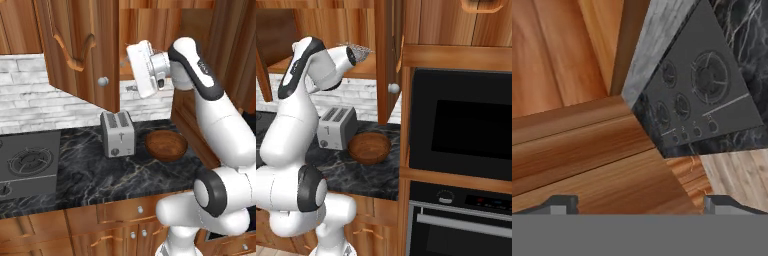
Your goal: Open the cabinet and setup a tea strainer by placing it in the bowl upright.
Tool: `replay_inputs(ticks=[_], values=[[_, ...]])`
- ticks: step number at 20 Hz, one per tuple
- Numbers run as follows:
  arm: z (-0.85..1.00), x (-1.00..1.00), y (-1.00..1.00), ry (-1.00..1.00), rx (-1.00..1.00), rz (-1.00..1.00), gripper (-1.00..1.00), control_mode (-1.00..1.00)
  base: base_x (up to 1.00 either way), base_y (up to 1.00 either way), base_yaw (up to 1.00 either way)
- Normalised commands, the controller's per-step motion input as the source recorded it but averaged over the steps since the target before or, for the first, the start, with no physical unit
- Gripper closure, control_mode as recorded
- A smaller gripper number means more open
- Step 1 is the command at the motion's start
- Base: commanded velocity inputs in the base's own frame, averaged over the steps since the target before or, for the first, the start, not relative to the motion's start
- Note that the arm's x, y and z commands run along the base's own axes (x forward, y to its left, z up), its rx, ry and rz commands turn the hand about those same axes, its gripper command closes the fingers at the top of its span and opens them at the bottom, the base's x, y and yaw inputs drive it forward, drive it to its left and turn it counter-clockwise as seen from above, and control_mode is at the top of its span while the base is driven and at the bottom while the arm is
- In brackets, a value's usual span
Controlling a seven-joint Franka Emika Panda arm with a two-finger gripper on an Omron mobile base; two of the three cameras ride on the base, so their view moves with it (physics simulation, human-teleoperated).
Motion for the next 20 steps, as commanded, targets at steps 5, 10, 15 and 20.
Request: replay_inputs(ticks=[5,10,15,20], values=[[-0.02,0.35,0.62,-0.01,0.08,0.17,-1.00,-1.00,0.00,0.00,0.00],[0.00,0.12,0.80,0.00,0.07,0.25,-1.00,-1.00,0.00,0.00,0.00],[0.00,-0.01,0.78,0.00,0.06,0.31,-1.00,-1.00,0.00,0.00,0.00],[0.00,-0.17,0.90,0.00,0.01,0.32,-1.00,-1.00,0.00,0.00,0.00]])
